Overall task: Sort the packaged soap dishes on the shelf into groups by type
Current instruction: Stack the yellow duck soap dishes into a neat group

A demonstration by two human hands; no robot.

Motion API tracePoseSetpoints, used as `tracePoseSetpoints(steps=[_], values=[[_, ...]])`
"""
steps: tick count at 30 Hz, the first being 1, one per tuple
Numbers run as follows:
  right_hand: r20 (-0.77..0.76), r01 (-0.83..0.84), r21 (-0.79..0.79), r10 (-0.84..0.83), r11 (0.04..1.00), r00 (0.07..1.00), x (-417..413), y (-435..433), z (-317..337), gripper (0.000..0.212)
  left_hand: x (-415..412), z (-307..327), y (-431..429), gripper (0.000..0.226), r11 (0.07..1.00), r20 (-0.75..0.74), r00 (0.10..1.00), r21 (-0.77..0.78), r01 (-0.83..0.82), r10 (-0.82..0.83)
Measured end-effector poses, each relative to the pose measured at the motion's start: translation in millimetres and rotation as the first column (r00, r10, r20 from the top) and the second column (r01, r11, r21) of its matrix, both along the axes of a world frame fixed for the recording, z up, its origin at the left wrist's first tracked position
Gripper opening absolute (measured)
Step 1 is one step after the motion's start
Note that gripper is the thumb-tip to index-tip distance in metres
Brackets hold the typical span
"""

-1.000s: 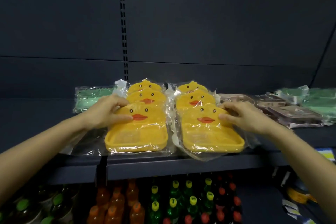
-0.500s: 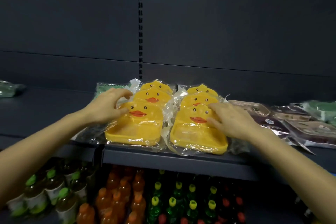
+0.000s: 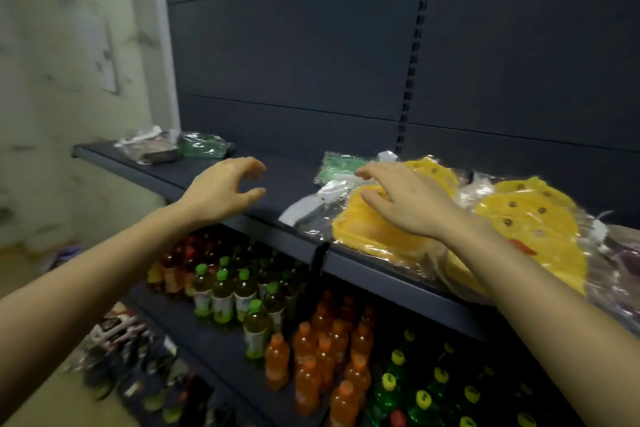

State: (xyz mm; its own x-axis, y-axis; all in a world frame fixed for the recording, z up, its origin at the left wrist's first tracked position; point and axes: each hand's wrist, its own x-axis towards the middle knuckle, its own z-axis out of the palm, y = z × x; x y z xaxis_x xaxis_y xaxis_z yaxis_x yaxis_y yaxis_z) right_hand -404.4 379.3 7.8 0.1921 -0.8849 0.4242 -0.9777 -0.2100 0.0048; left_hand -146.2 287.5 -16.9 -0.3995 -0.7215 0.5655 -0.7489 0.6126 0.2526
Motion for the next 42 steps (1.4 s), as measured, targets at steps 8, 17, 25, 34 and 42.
tracePoseSetpoints(steps=[8, 17, 25, 34, 42], values=[[0.103, -0.185, 0.111, 0.174, 0.976, 0.979, 90, -72, -13, 0.039, 119, 1, -18, 0.033, 0.973, 0.013, 0.974, 0.055, -0.225, 0.225], [0.197, -0.188, 0.152, 0.157, 0.970, 0.968, 211, -171, -8, 0.035, 232, 8, -99, 0.029, 0.957, 0.068, 0.959, 0.075, -0.281, 0.276], [0.206, -0.037, 0.218, -0.009, 0.975, 0.979, 273, -246, -15, 0.034, 305, 5, -174, 0.025, 0.967, 0.096, 0.970, 0.101, -0.234, 0.224], [0.184, 0.124, 0.229, -0.168, 0.966, 0.968, 270, -323, -3, 0.032, 323, -7, -260, 0.025, 0.959, 0.016, 0.972, 0.162, -0.233, 0.234], [0.214, 0.254, 0.215, -0.299, 0.943, 0.930, 264, -408, 11, 0.034, 327, -4, -359, 0.044, 0.942, 0.019, 0.962, 0.201, -0.270, 0.272]])
